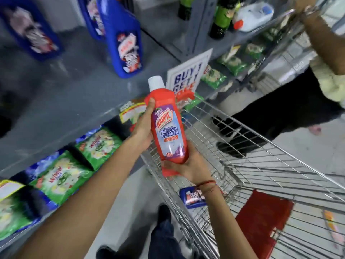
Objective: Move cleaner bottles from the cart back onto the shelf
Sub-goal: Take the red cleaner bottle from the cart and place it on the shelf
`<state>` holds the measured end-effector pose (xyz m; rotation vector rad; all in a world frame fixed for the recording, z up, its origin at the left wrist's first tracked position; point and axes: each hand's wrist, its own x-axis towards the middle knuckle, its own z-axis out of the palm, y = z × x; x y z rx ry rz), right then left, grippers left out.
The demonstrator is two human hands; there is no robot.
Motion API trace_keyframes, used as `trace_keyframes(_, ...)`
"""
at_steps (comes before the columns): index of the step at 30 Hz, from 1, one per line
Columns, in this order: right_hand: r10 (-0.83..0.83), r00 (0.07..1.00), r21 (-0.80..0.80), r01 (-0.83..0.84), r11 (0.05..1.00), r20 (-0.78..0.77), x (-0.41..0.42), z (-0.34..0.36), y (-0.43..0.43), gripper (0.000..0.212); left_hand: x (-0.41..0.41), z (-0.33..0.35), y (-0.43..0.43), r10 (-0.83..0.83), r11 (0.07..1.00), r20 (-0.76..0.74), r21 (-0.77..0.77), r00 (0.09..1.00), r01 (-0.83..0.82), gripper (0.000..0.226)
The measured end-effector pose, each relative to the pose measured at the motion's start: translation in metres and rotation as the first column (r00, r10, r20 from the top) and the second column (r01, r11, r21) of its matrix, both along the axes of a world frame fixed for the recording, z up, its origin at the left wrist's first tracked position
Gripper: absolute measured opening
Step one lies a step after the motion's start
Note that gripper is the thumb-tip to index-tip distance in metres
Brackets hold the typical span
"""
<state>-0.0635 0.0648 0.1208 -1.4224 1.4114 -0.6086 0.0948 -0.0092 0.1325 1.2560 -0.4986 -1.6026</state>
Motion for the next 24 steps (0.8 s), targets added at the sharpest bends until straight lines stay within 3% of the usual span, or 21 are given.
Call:
trace_keyframes(2, 0.069, 0.997, -0.004, -0.069, 0.998, 0.039, 0.024, 0.014, 0.005, 0.065, 0.027, 0.028, 0.015, 0.048, 0.998, 0.063, -0.045, 0.997, -0.045, 0.046)
trace_keyframes(6, 0.189, 0.976, -0.039, -0.186, 0.982, 0.112, 0.086, 0.04, 0.021, 0.072, 0.094, 0.074, 0.057, 0.171, 0.979, 0.171, -0.138, 0.97, -0.148, 0.067)
trace_keyframes(9, 0.299, 0.944, -0.094, -0.287, 0.953, 0.141, 0.141, 0.052, 0.035, 0.074, 0.149, 0.099, 0.097, 0.254, 0.95, 0.232, -0.243, 0.939, -0.197, 0.043)
trace_keyframes(11, 0.379, 0.914, -0.125, -0.363, 0.923, 0.143, 0.179, 0.058, 0.047, 0.074, 0.182, 0.115, 0.126, 0.347, 0.914, 0.245, -0.303, 0.905, -0.269, 0.041)
trace_keyframes(18, 0.658, 0.739, -0.156, -0.64, 0.752, 0.146, 0.308, 0.076, 0.098, 0.058, 0.292, 0.147, 0.237, 0.676, 0.722, 0.258, -0.419, 0.691, -0.55, 0.039)
trace_keyframes(24, 0.798, 0.594, -0.225, -0.767, 0.6, 0.103, 0.414, 0.083, 0.147, 0.073, 0.364, 0.161, 0.317, 0.83, 0.551, 0.243, -0.498, 0.503, -0.669, 0.034)
